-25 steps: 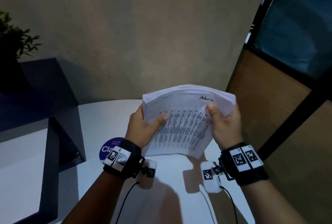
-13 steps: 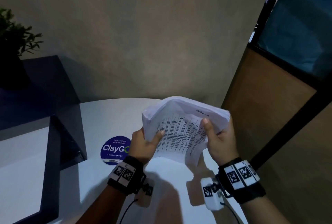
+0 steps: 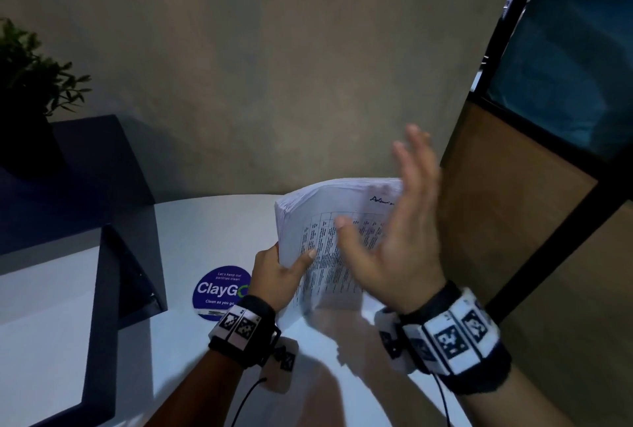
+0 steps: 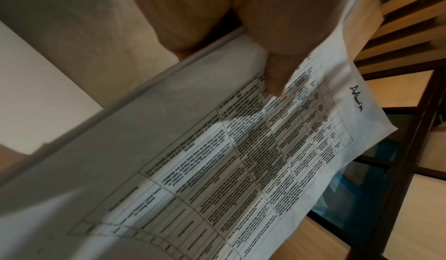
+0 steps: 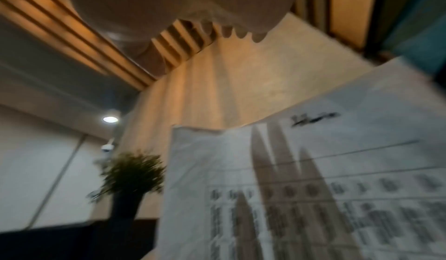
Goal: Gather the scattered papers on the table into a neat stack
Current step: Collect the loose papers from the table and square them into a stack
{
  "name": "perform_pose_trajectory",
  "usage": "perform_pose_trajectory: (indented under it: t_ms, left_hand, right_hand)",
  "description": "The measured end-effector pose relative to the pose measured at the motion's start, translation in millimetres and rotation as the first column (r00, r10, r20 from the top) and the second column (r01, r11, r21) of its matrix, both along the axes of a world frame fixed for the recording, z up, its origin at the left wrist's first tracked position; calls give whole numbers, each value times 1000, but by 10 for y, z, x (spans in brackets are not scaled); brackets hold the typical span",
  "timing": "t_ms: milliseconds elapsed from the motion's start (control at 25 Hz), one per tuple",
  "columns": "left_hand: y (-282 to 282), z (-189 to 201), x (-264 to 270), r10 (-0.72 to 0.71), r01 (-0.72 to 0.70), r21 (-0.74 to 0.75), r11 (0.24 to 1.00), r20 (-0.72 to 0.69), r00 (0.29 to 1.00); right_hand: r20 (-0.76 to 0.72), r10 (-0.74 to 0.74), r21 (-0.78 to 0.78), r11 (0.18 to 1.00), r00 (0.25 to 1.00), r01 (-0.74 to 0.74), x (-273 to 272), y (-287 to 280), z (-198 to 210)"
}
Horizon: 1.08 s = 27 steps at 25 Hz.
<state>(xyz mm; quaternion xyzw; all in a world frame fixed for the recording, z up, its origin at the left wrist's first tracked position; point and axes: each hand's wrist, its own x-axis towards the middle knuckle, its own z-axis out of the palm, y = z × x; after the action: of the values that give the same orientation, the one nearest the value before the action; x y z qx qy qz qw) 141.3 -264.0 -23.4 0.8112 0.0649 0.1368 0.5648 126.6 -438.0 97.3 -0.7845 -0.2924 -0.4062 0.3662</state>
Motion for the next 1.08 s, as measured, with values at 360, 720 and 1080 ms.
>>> perform_pose_trajectory:
  t_ms: [360,720,1080]
  left_hand:
    - [42,34,-3,-8,7,-89,996,-17,1000]
    - [19,31,14,-39,54,-246,968,67,997]
    - [63,-7,50,-69,75,-276,958,33,997]
  right_hand:
    - [-152,7,-634,766,988,-103,-12,382,-91]
    - [-164,-227,-626,776,960,77,126,157,-48]
    - [-218,-364,-634,758,905,152,461,-311,-4]
